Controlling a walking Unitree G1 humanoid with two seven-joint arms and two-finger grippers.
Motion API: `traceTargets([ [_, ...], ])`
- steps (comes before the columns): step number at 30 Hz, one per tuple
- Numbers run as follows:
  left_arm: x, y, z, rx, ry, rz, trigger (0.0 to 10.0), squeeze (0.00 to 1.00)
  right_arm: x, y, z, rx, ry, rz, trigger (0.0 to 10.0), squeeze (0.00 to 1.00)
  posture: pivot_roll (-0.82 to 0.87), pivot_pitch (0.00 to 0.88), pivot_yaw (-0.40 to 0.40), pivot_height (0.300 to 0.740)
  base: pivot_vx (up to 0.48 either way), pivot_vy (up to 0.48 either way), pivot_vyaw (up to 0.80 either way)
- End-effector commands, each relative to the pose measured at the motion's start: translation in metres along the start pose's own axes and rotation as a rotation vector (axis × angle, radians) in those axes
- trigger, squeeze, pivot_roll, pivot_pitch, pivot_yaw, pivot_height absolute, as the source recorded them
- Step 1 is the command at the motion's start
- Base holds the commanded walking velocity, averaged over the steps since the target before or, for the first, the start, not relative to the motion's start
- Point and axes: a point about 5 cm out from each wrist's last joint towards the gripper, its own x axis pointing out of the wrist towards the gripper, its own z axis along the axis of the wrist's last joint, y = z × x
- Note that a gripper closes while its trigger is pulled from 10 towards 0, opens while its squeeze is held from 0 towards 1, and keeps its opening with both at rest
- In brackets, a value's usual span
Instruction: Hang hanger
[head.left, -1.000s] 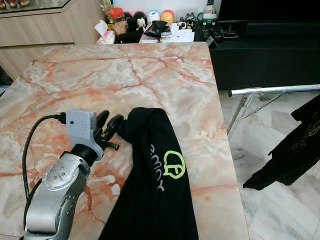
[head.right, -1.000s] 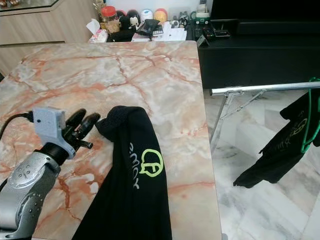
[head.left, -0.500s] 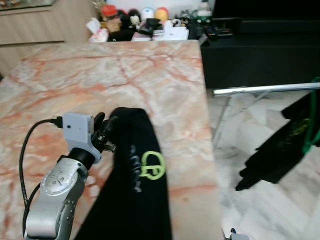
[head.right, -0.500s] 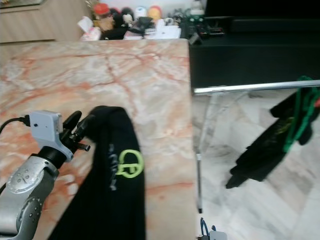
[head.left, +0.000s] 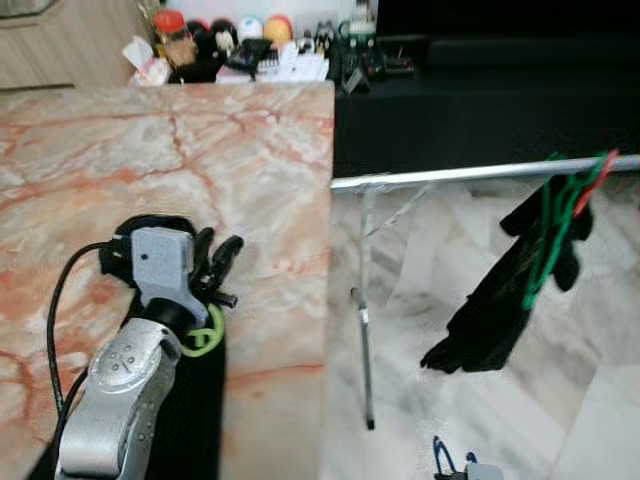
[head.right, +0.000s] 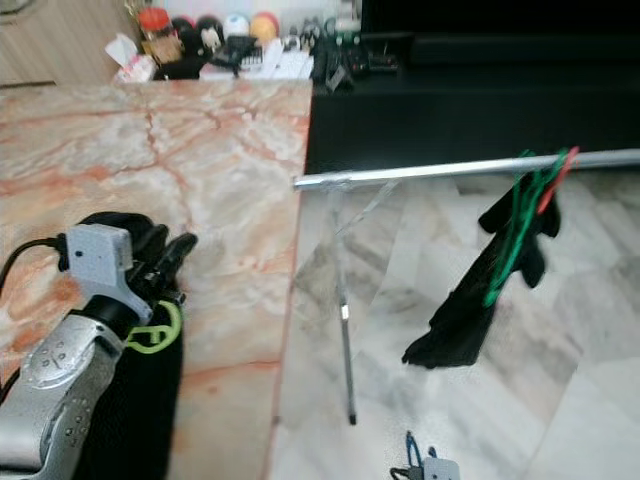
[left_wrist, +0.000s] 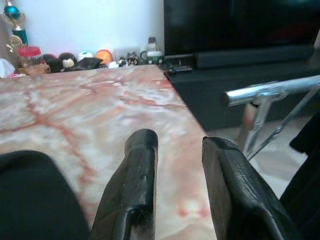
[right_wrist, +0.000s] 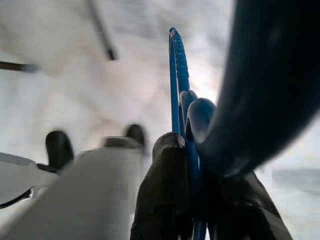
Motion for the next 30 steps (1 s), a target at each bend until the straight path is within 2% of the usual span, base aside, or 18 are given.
traceTargets([
  [1, -0.004, 0.006, -0.003, 0.011, 0.01, 0.031, 10.0, 0.0, -0.003, 0.007, -0.013, 0.007, 0.047, 0.018, 10.0, 0.0, 0.07, 0.202, 0.048, 0.74, 0.0, -0.48, 0.0],
  [7, -0.001, 0.005, -0.006, 0.001, 0.013, 0.027, 10.0, 0.0, -0.002, 0.008, -0.011, 0.022, 0.041, 0.011, 10.0, 0.0, 0.06, 0.177, 0.051, 0.74, 0.0, -0.48, 0.0],
  [14, 0.003, 0.003, -0.023, -0.004, 0.037, 0.025, 10.0, 0.0, 0.0, 0.01, -0.005, 0.037, 0.032, 0.003, 10.0, 0.0, 0.05, 0.117, 0.045, 0.74, 0.0, -0.48, 0.0],
  [19, 0.001, 0.009, -0.052, 0.005, 0.115, 0.049, 10.0, 0.0, 0.001, 0.011, 0.002, 0.031, 0.023, 0.002, 10.0, 0.0, 0.05, 0.058, 0.033, 0.74, 0.0, -0.48, 0.0],
  [20, -0.002, 0.011, -0.067, -0.005, 0.169, 0.048, 10.0, 0.0, 0.002, 0.011, 0.003, 0.03, 0.021, 0.0, 10.0, 0.0, 0.05, 0.025, 0.028, 0.74, 0.0, -0.472, 0.0],
  [25, -0.006, 0.007, -0.093, 0.029, 0.274, 0.004, 10.0, 0.0, 0.003, 0.01, 0.007, 0.038, 0.014, -0.009, 10.0, 0.0, 0.05, 0.0, 0.02, 0.74, 0.0, -0.337, 0.0],
  [27, -0.01, 0.005, -0.104, 0.039, 0.303, -0.019, 10.0, 0.0, 0.003, 0.009, 0.008, 0.049, 0.012, -0.014, 10.0, 0.0, 0.04, 0.0, 0.017, 0.74, 0.0, 0.0, 0.0],
  [30, -0.027, 0.009, -0.136, 0.015, 0.414, 0.024, 10.0, 0.0, 0.002, 0.007, 0.005, 0.071, 0.017, -0.021, 10.0, 0.0, 0.04, 0.0, 0.012, 0.74, 0.0, 0.0, 0.0],
])
